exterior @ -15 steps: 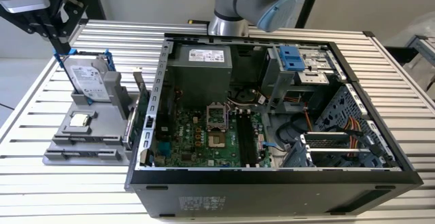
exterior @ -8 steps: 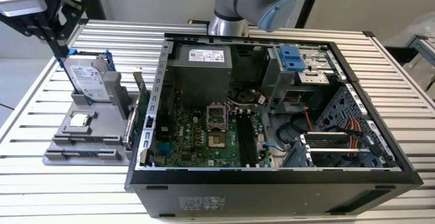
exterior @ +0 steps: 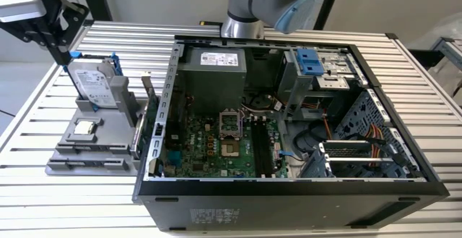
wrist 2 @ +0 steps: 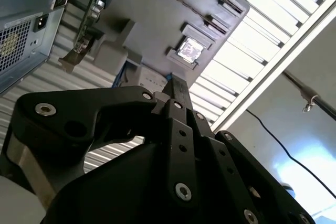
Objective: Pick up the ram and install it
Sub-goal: 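Reach for the ram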
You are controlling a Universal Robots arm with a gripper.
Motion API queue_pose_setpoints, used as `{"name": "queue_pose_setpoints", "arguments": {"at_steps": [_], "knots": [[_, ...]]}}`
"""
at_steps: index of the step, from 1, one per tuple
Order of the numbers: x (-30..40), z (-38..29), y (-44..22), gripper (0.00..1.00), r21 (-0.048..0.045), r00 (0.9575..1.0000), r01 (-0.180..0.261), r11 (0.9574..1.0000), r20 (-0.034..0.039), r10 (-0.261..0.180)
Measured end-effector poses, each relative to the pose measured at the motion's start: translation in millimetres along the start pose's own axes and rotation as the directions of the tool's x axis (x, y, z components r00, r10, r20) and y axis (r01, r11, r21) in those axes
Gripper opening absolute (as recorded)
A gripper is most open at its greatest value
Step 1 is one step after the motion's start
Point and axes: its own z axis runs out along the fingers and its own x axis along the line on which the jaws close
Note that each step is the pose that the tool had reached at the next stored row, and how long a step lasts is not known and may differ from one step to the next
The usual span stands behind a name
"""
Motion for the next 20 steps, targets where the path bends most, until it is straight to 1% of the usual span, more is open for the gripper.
{"name": "queue_pose_setpoints", "arguments": {"at_steps": [16,20], "knots": [[-0.1,-0.4,-18.4,0.00,-0.0001,1.0000,-0.006,1.0000,-0.0025,0.006],[-0.1,-0.2,-21.4,0.00,-0.0001,1.0000,-0.008,1.0000,-0.0048,0.008]]}}
